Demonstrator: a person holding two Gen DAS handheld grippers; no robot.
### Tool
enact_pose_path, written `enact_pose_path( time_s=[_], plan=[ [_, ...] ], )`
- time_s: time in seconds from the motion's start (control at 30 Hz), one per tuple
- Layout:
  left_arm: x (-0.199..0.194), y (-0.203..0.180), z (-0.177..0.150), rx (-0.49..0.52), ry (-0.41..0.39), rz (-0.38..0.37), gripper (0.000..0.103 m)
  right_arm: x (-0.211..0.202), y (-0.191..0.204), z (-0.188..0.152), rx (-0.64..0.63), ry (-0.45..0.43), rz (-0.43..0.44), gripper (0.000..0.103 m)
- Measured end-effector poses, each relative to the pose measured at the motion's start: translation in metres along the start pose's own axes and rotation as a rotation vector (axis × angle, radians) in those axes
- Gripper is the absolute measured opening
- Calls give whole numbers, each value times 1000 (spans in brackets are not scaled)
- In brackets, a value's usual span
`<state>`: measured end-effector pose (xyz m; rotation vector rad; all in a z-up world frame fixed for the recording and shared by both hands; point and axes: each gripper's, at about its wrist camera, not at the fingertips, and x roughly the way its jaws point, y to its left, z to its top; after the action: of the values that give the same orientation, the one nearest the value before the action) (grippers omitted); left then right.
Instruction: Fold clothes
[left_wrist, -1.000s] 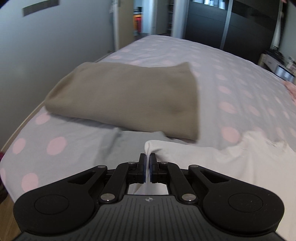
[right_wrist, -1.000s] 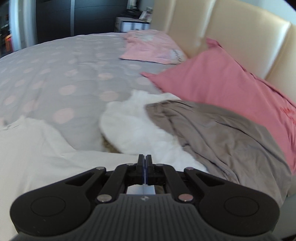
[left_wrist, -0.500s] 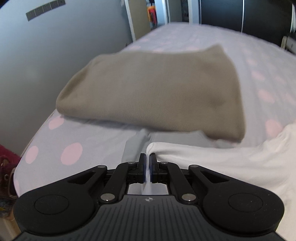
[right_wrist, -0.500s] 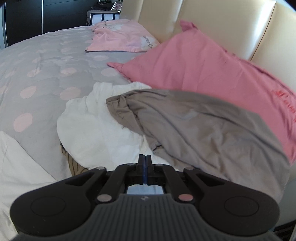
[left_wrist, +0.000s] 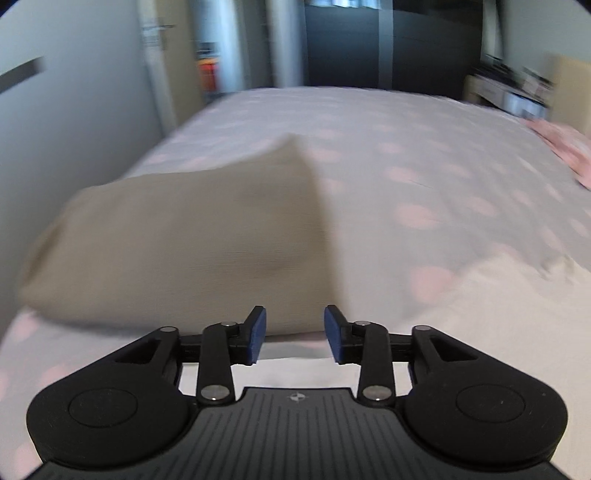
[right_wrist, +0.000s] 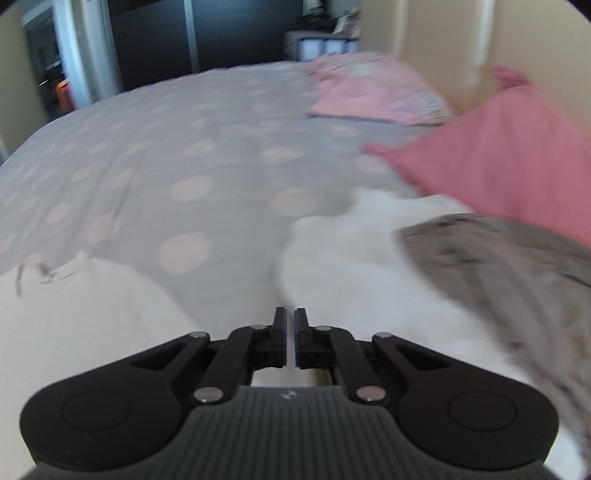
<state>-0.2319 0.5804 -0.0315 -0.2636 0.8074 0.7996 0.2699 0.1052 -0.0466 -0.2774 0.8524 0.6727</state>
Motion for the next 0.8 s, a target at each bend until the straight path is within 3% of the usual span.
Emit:
enact_pose_path(
  time_s=[0.03,0.1,0.27,0.6,0.67,0.7,0.8],
  plan=[
    [9,-12,0,42,12,-33,41,8,9,1,-16,17,20,19],
    [27,-33,-1,109,34,-81,41,24,24,-1,-48,44,46,29],
    [75,-66,-5,187,90,-169,44,62,49,-2,-98,105,97,29],
    [141,-68,-6,56,172,-234,47,119,71,6,-47,137,185,34],
    [142,-69,-7,54,160,-238,44,129,72,6,-25,151,190,34],
    [141,-68,-6,50,153,-244,36,132,73,5,-25,146,194,32],
    [137,-75,-6,72,136,-270,12,133,76,3,-54,150,237,11]
  ],
)
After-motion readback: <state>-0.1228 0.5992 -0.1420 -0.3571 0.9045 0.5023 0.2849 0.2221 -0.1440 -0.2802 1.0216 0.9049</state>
